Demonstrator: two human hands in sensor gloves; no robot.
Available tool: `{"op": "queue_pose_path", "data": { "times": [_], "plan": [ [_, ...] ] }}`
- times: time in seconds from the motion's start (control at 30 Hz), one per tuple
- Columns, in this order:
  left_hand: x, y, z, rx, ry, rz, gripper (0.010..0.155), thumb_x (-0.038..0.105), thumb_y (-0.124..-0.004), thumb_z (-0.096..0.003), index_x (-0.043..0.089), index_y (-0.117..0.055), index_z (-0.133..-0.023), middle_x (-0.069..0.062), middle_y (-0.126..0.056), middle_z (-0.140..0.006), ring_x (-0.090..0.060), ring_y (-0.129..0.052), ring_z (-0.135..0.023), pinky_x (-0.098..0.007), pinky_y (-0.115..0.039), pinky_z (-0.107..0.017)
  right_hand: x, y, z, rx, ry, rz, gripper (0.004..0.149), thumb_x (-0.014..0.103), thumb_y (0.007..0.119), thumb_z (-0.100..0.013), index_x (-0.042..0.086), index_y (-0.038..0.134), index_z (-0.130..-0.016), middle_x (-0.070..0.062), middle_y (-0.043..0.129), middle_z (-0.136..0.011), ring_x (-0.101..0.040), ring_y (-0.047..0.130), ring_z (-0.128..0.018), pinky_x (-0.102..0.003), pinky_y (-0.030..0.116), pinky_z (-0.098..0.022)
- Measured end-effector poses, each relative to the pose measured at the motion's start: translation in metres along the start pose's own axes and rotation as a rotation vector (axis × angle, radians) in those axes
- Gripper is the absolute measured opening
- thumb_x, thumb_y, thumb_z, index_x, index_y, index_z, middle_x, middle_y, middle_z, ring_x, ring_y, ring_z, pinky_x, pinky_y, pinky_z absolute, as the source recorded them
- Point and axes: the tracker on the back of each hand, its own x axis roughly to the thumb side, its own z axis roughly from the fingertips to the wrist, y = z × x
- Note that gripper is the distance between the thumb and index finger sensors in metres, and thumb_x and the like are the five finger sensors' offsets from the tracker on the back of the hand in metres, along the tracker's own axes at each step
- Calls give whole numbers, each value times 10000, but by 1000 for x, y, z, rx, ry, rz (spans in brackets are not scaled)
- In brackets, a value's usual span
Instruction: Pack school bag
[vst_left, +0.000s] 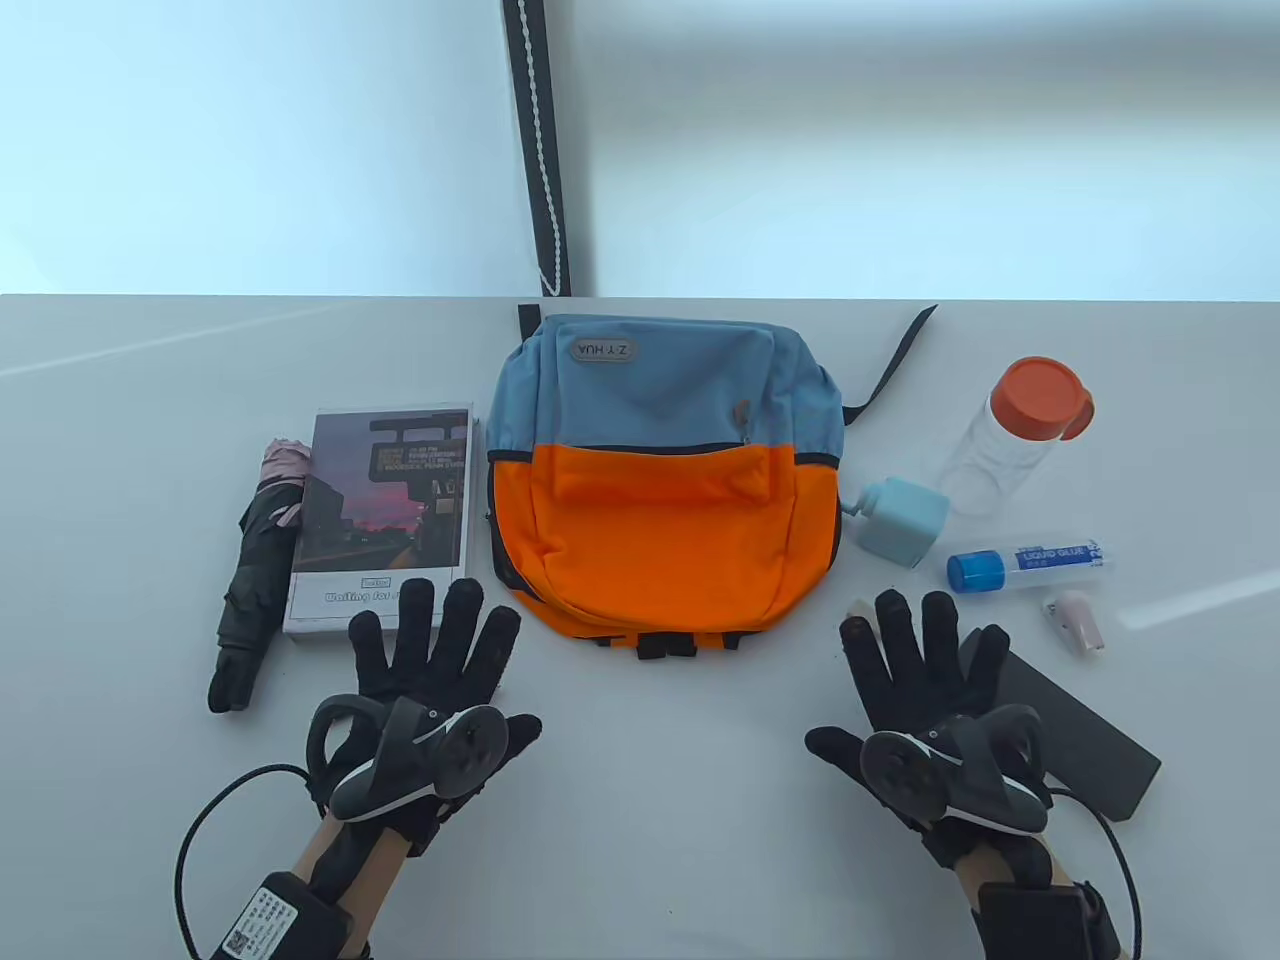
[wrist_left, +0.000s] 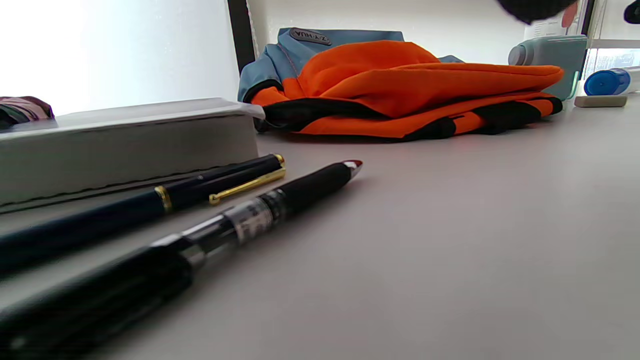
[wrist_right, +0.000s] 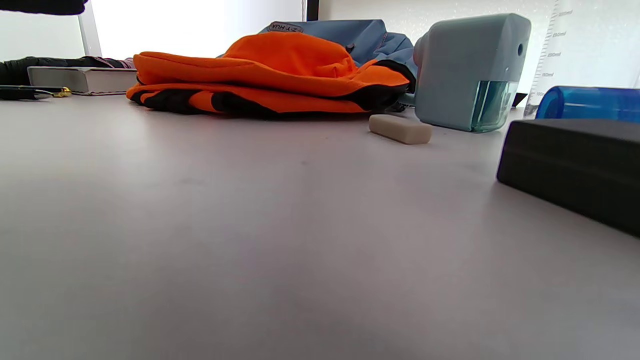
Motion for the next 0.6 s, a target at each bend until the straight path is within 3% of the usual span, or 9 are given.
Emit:
{"op": "queue_pose_path", "data": {
  "times": [0.6],
  "plan": [
    [-1,0,0,-7,-3,10,961,695,-575,-477,162,-196,-1182,-225,-81,-1205,-587,-26,-1030,-852,-113,-590,-1,6,-4,43,3,-12,991,668,492,-544,-18,172,-1184,-441,177,-1226,-746,74,-999,-935,175,-529]
  ]
}}
